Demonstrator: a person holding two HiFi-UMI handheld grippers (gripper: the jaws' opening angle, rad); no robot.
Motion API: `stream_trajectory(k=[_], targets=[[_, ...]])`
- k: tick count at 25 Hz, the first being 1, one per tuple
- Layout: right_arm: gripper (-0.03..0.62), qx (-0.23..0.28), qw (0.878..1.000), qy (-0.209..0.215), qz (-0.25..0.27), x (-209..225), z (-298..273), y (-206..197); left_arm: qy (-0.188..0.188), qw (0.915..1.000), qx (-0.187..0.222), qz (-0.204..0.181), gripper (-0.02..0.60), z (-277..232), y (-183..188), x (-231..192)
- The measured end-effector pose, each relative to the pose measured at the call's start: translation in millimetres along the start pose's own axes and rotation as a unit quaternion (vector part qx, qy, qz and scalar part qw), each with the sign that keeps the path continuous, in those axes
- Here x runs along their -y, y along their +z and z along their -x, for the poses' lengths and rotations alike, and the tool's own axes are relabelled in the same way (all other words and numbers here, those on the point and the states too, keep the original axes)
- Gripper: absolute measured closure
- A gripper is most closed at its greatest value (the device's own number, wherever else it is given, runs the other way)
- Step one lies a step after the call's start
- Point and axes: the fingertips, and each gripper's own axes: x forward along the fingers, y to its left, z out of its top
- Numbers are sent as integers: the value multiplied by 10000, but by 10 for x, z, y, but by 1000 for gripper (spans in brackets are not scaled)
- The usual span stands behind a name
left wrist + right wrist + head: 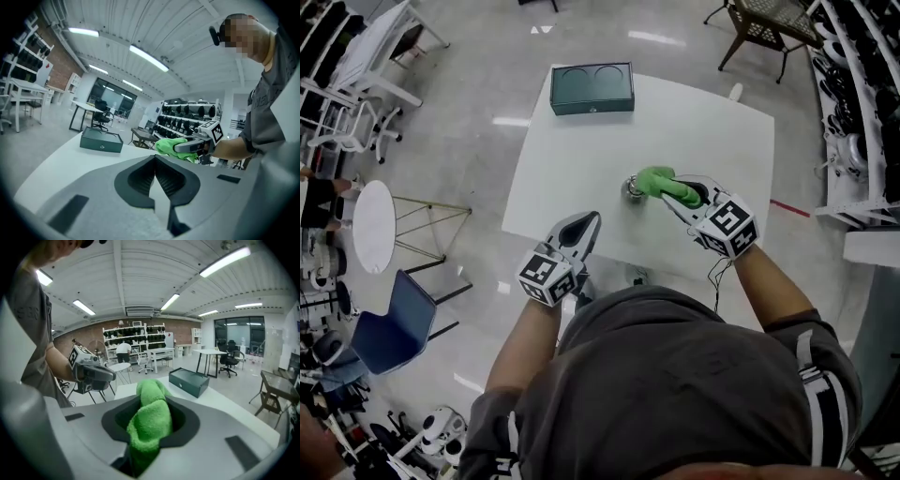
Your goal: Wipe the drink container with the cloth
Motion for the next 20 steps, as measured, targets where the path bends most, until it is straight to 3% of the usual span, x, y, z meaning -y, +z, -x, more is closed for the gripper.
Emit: stream_trajectory(k=[5,11,20], targets=[[511,324,9942,860,564,-425,-281,532,788,9956,499,121,577,449,129,-106],[511,444,9710,2052,1147,-1426,-918,982,1882,9769,982,242,577,1483,125,-294],[511,180,9193,3547,1698,-3532,-1700,1100,3464,9211,1669,609,577,3623,-368,-270]])
